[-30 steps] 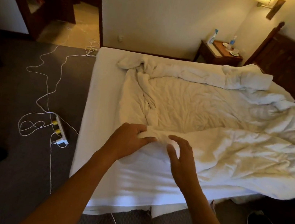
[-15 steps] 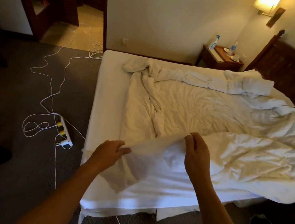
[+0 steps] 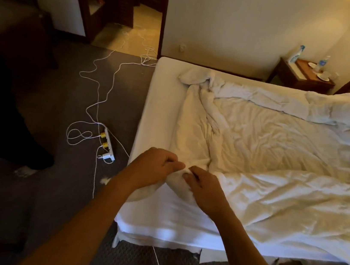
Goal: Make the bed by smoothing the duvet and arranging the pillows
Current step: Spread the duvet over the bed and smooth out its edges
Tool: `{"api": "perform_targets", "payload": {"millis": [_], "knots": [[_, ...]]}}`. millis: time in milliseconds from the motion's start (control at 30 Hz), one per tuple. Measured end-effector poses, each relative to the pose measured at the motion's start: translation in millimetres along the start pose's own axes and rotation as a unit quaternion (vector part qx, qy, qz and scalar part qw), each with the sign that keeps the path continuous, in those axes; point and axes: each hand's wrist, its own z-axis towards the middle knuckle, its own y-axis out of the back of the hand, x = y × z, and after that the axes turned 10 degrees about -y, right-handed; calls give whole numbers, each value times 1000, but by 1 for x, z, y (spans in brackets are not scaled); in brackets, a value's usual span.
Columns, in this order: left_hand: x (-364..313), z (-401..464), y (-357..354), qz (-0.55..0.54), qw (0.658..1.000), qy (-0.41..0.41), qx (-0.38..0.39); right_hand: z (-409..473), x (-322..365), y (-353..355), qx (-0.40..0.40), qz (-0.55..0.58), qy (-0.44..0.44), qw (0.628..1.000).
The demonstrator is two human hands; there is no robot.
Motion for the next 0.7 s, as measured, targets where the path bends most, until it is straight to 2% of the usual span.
{"api": "perform_targets", "payload": {"millis": [100, 200, 300, 400, 500, 567, 700], "knots": [[23, -22, 9, 95, 994, 54, 20, 7, 6, 2, -31, 76, -17, 996], [56, -50, 11, 100, 985, 141, -3, 12, 10, 4, -36, 115, -19, 993], [78, -69, 14, 68, 975, 207, -49, 15, 6, -5, 20, 95, -19, 995], [83, -78, 27, 92, 967, 208, -110, 15, -3, -26, 84, 70, -30, 994], [86, -86, 48, 125, 961, 211, -130, 7, -10, -58, 147, 52, -10, 988], [89, -96, 60, 156, 964, 187, -106, -2, -9, -82, 184, 60, 5, 981], [96, -130, 63, 259, 956, 140, 22, -23, -17, -134, 273, 38, 5, 961]]}}
